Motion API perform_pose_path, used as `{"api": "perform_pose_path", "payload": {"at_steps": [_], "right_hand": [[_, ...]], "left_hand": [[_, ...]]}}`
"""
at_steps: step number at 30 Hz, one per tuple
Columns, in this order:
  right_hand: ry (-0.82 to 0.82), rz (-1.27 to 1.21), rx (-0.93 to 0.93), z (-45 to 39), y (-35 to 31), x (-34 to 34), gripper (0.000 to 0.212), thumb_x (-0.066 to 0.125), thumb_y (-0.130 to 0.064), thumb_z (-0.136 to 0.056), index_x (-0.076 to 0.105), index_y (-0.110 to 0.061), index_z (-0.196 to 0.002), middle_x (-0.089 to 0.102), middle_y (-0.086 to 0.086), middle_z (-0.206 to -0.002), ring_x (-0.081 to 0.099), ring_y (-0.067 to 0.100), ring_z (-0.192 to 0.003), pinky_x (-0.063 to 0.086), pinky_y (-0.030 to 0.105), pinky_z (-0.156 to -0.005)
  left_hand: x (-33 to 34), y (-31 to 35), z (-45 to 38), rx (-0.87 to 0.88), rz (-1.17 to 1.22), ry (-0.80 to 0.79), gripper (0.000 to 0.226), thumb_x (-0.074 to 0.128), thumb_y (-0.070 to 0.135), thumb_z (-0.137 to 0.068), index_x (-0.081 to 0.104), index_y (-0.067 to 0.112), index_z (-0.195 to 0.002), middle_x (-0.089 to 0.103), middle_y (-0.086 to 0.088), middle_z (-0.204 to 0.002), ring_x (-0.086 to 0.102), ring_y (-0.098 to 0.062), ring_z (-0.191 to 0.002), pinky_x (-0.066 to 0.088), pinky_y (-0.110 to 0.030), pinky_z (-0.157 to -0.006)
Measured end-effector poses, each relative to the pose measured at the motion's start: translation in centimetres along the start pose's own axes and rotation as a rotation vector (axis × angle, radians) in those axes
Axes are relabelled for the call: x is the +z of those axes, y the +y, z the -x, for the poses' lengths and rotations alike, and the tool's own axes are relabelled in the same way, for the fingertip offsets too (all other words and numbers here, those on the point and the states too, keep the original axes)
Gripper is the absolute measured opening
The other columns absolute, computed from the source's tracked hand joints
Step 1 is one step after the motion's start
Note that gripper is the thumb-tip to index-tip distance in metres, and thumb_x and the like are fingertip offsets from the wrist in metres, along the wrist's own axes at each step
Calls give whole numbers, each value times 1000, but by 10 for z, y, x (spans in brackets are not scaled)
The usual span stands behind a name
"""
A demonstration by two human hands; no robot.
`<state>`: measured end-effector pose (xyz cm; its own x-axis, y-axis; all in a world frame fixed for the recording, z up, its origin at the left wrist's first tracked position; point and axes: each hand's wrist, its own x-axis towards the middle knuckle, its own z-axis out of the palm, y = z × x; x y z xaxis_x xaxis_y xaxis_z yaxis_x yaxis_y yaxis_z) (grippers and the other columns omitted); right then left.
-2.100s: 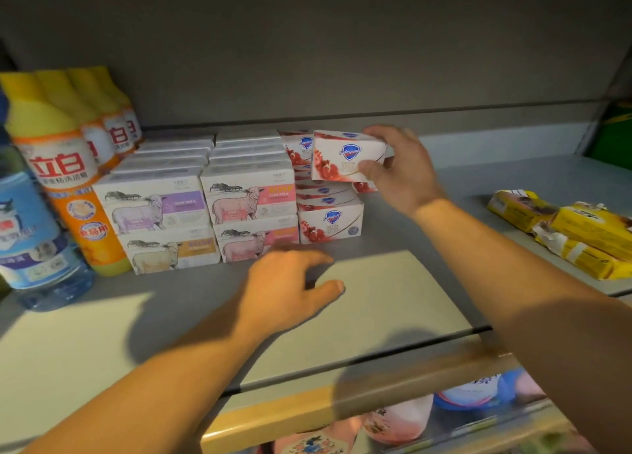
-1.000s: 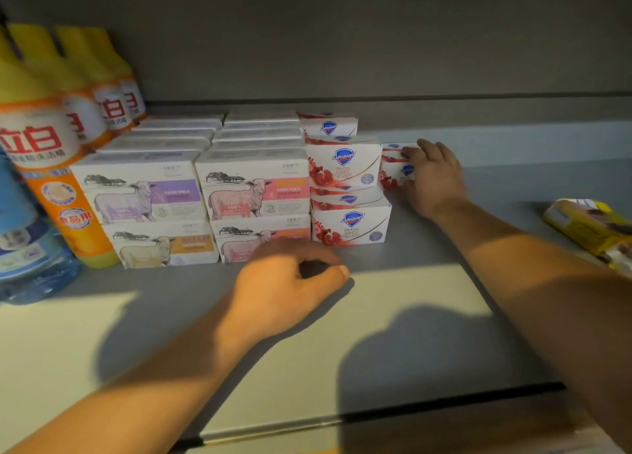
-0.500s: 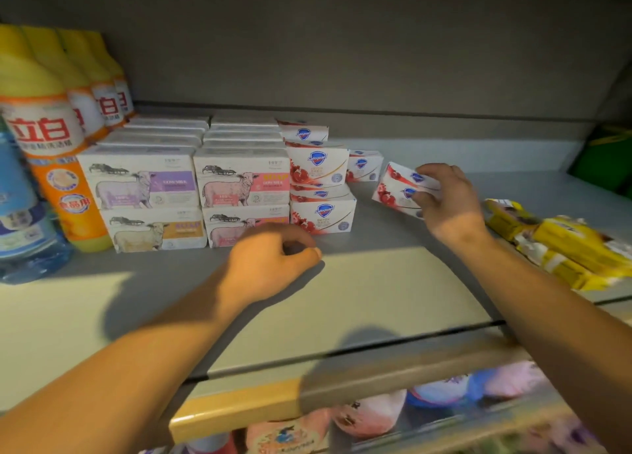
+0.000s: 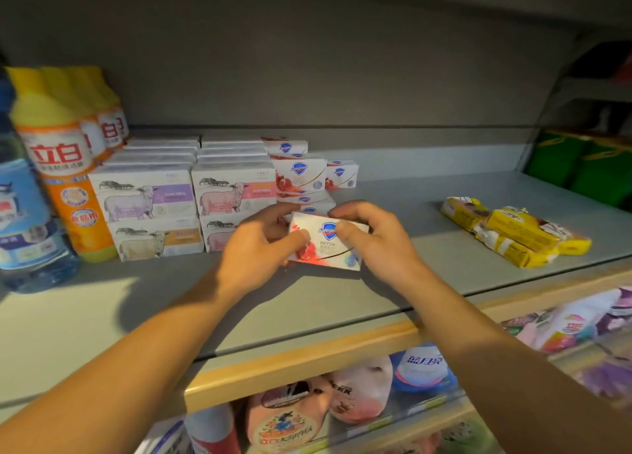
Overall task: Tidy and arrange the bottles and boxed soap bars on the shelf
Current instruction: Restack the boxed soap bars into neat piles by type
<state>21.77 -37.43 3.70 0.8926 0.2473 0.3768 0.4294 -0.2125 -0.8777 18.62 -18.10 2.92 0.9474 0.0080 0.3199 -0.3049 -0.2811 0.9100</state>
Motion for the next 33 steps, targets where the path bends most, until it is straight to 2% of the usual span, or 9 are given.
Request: {"api": "perform_pose_path", "payload": {"at_steps": [3,5,10,13,16,20,27,30,33], "right_hand": [[3,-149,125,5,9,6,15,65,-18,-91,67,-30,-101,73,1,-102,72,16,-88,58,28,-68],[-46,-258,148,8,14,4,33,70,-24,-83,63,-28,-114,71,5,-111,71,21,-95,60,38,-77],[-158,-239,126,9,19,1,59,71,-11,-80,50,-35,-130,68,-17,-110,68,15,-103,59,40,-81],[-71,-206,135,5,22,4,44,69,-10,-87,56,-26,-126,71,-9,-106,71,16,-94,59,32,-79],[4,-196,189,3,22,6,27,65,-34,-89,64,-19,-112,73,3,-96,69,16,-70,57,27,-65],[4,-173,226,3,21,6,49,52,-60,-80,68,-19,-100,74,6,-81,63,19,-58,52,30,-56],[42,-188,282,1,18,6,52,46,-63,-79,69,-20,-100,75,5,-88,56,15,-48,50,28,-50],[54,-255,253,0,21,4,37,56,-47,-76,69,-21,-99,73,7,-89,63,14,-59,52,27,-54],[14,-293,196,0,26,3,40,62,-34,-76,67,-27,-115,74,3,-103,71,15,-91,58,31,-75]], "left_hand": [[-2,-2,0,-55,37,0,26,67,9,-90,66,23,-113,76,-15,-86,71,-36,-70,62,-42,-63],[-3,-4,0,-113,131,8,10,66,11,-92,68,10,-102,74,-17,-82,65,-35,-58,60,-37,-53],[-10,-10,-5,-304,345,91,18,62,21,-95,68,6,-102,71,-15,-71,67,-24,-56,56,-29,-50],[-11,-10,-6,-353,390,92,33,57,36,-97,71,7,-95,71,-14,-70,66,-21,-53,54,-26,-48],[-11,-8,-7,-377,386,82,52,52,52,-96,70,3,-89,68,-16,-65,61,-21,-49,52,-27,-46],[-11,-7,-4,-367,333,40,58,54,59,-91,68,2,-93,65,-15,-61,58,-20,-46,49,-26,-44],[-9,-7,-5,-349,278,22,61,55,60,-90,70,1,-92,62,-15,-59,54,-20,-44,45,-26,-42],[-7,-7,-4,-330,339,17,47,59,51,-91,68,4,-92,67,-16,-66,57,-22,-48,50,-27,-45],[-5,-9,-4,-300,373,21,43,58,47,-94,69,5,-99,70,-18,-73,62,-25,-53,54,-29,-51]]}}
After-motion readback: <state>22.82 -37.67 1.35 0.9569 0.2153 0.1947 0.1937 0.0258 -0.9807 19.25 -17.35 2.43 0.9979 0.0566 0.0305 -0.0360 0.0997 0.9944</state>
